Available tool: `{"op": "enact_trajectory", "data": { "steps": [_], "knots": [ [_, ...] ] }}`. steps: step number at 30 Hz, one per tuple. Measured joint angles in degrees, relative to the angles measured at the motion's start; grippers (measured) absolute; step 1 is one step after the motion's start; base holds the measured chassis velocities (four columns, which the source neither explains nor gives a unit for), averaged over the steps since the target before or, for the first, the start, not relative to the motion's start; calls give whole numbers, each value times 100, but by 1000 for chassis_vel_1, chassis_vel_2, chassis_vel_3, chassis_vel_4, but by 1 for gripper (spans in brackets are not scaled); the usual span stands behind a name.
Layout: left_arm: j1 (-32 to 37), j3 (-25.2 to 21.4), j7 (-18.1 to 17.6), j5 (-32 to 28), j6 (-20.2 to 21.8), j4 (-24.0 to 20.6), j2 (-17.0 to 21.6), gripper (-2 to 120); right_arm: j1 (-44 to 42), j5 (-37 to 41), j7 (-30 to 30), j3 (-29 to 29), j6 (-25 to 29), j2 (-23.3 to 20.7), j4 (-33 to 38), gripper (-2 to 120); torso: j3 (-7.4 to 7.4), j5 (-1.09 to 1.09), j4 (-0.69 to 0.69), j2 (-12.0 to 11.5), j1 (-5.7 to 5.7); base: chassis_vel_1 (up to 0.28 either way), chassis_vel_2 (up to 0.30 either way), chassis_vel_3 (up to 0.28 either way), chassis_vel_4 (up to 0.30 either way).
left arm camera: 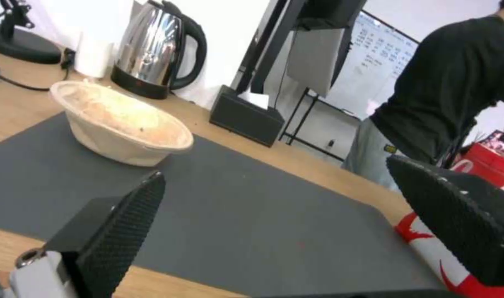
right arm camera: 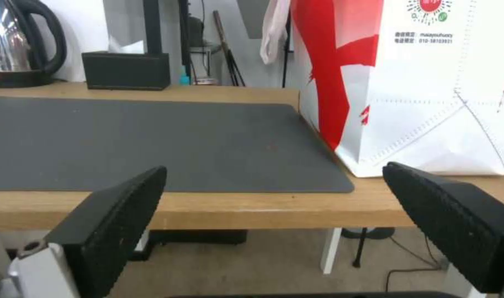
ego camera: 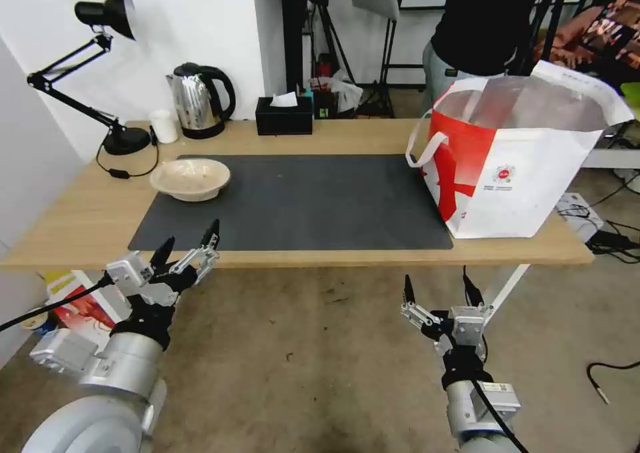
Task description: Pick up the trash from the table and place it into the takeout bag.
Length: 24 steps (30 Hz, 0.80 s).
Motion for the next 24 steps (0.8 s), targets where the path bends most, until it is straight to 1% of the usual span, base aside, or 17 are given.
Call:
{"op": "enact_trajectory", "data": {
  "steps": [3, 4, 6, 8, 10, 11, 14, 20, 21, 22, 24],
  "knots": [
    [-199, -284, -299, -606, 133, 1, 216, 100, 0, 0, 0, 0, 0, 0, 0, 100, 0, -1, 0, 0, 0, 0, 0, 0, 0],
    [-199, -284, -299, -606, 133, 1, 216, 100, 0, 0, 0, 0, 0, 0, 0, 100, 0, -1, 0, 0, 0, 0, 0, 0, 0],
    [-367, -518, -551, -1113, 247, 2, 392, 100, 0, 0, 0, 0, 0, 0, 0, 100, 0, 0, 0, 0, 0, 0, 0, 0, 0],
    [-374, -527, -560, -1133, 251, 2, 399, 100, 0, 0, 0, 0, 0, 0, 0, 100, 0, 0, 0, 0, 0, 0, 0, 0, 0],
    [-584, -828, -881, -1778, 397, 4, 626, 100, 0, 0, 0, 0, 0, 0, 0, 100, 0, -1, -1, 0, 0, 0, 0, 0, 0],
    [-638, -911, -966, -1946, 433, 4, 688, 100, 0, 0, 0, 0, 0, 0, 0, 100, 0, 0, 0, 0, 0, 0, 0, 0, 0],
    [-686, -976, -1041, -2097, 469, 5, 740, 100, 0, 0, 0, 0, 0, 0, 0, 100, 0, -1, -1, 0, 0, 0, 0, 0, 0],
    [-726, -1007, -1104, -2214, 486, 17, 773, 100, 0, 0, 0, 0, 0, 0, 0, 100, 0, 0, 0, 0, 0, 0, 0, 0, 0],
    [-781, -1029, -1177, -2344, 497, 41, 812, 100, 0, 0, 0, 0, 0, 0, 0, 100, 0, 0, 0, 0, 0, 0, 0, 0, 0],
    [-781, -1029, -1177, -2344, 497, 41, 812, 100, 0, 0, 0, 0, 0, 0, 0, 100, 0, 0, 0, 0, 0, 0, 0, 0, 0],
    [-928, -1089, -1379, -2705, 524, 113, 919, 100, 0, 0, 0, 0, 0, 0, 0, 100, 0, 0, 0, 0, 0, 0, 0, 0, 0]
  ]
}}
